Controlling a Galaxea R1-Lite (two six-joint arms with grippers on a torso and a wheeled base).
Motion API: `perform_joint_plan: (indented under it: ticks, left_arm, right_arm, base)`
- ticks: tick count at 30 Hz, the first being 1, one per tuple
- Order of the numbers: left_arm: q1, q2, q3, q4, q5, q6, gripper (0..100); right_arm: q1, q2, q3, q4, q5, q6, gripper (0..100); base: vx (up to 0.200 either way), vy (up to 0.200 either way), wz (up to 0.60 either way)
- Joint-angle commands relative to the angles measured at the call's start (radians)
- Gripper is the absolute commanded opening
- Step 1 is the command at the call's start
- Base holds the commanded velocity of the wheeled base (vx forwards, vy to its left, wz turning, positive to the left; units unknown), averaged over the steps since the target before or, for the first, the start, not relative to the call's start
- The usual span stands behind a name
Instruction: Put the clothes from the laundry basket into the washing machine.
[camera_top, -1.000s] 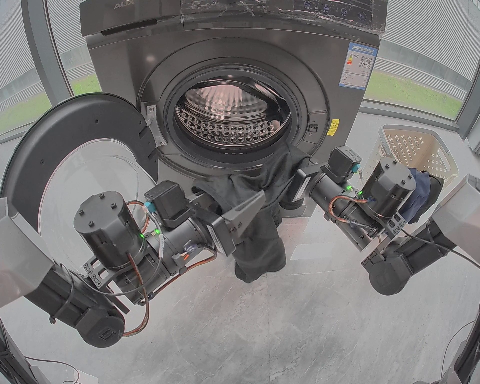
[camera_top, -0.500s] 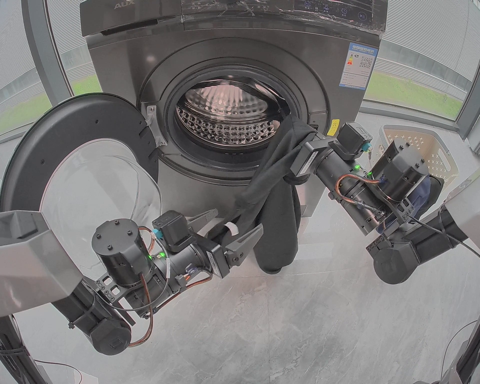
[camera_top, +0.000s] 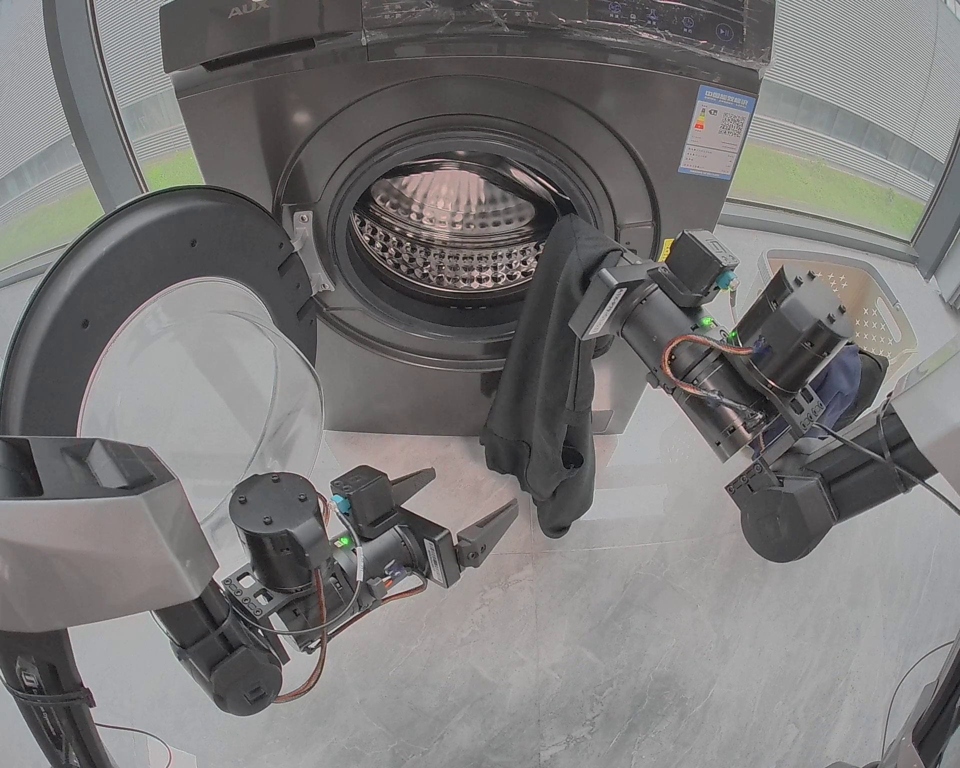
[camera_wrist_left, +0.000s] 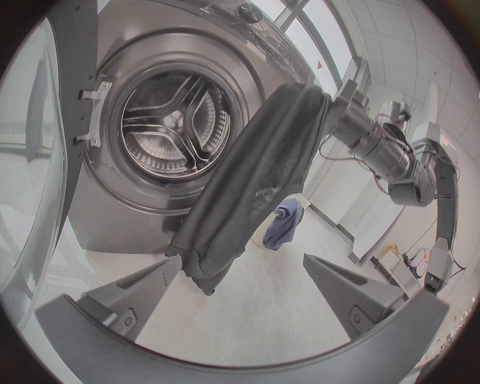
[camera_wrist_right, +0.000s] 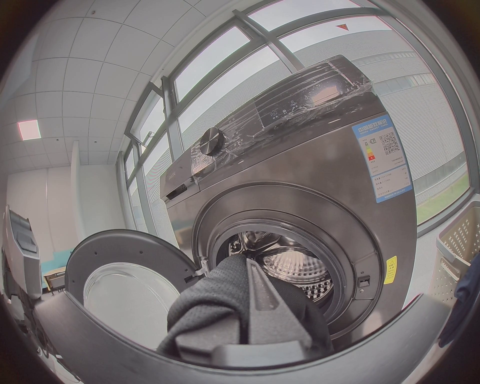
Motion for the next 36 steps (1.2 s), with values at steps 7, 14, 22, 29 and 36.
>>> perform_joint_plan:
  ticks: [7, 14, 22, 29, 36]
  left_arm:
    - [-0.01, 0.115, -0.023, -0.003, 0.0, 0.003, 100]
    - [-0.012, 0.193, -0.068, -0.003, 0.0, 0.005, 100]
    - [-0.009, 0.279, -0.117, -0.005, 0.002, 0.006, 100]
    - [0.008, 0.307, -0.15, -0.003, 0.006, 0.005, 100]
    - [0.011, 0.353, -0.215, -0.005, 0.008, -0.005, 100]
  right_arm:
    - [0.022, 0.034, -0.079, 0.038, -0.039, -0.002, 0]
    - [0.037, 0.069, -0.14, 0.064, -0.041, -0.002, 0]
    - [0.056, 0.078, -0.159, 0.08, -0.042, -0.002, 0]
    - [0.059, 0.086, -0.157, 0.08, -0.042, -0.002, 0]
    - [0.07, 0.091, -0.154, 0.078, -0.042, -0.001, 0]
  base:
    - [0.0, 0.0, 0.0]
    - [0.0, 0.0, 0.0]
    - [0.0, 0.0, 0.0]
    - [0.0, 0.0, 0.0]
    - [0.0, 0.0, 0.0]
